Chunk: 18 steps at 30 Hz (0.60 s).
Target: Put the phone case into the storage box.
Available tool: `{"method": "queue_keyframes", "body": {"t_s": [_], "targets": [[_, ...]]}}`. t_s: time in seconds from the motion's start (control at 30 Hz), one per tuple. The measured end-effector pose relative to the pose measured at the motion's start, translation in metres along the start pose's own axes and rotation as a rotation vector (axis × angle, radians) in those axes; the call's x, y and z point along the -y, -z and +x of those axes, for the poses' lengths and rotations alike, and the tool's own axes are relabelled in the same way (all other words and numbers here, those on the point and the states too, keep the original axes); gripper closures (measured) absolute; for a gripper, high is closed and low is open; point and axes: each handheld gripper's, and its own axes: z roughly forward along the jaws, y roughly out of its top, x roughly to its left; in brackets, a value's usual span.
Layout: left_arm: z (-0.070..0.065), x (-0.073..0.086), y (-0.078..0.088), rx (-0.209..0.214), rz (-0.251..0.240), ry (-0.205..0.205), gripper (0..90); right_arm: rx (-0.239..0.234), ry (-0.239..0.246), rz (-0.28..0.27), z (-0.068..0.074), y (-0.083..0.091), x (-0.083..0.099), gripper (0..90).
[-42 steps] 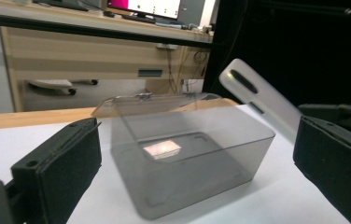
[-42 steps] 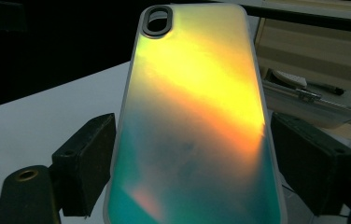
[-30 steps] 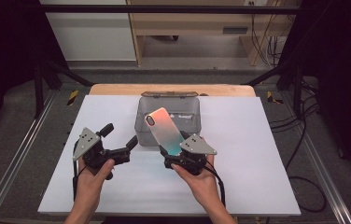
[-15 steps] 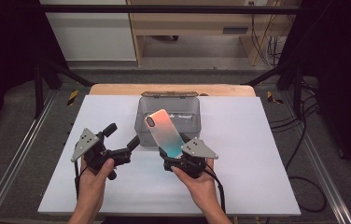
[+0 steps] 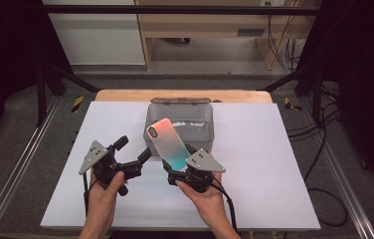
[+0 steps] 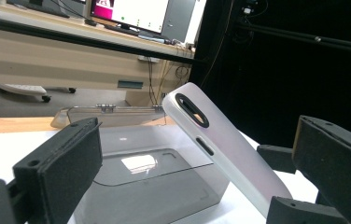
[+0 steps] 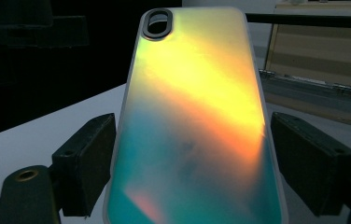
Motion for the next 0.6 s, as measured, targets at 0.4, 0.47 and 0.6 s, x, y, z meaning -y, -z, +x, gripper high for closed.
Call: {"method": "queue_keyframes", "body": {"t_s": [0.4,0.47,0.6], "targets": [[0.001,0.008,-0.001,0.014,-0.008,0.073,6.1,-0.006,0.011,-0.003,0.007,-0.002,0.000,17.4],[0.001,0.009,-0.001,0.019,-0.010,0.091,9.3,-0.010,0.009,-0.005,0.008,-0.003,0.000,17.4],[0.002,0.011,-0.003,0.018,-0.006,0.108,15.0,-0.011,0.014,-0.006,0.011,-0.005,0.000,17.4]]}}
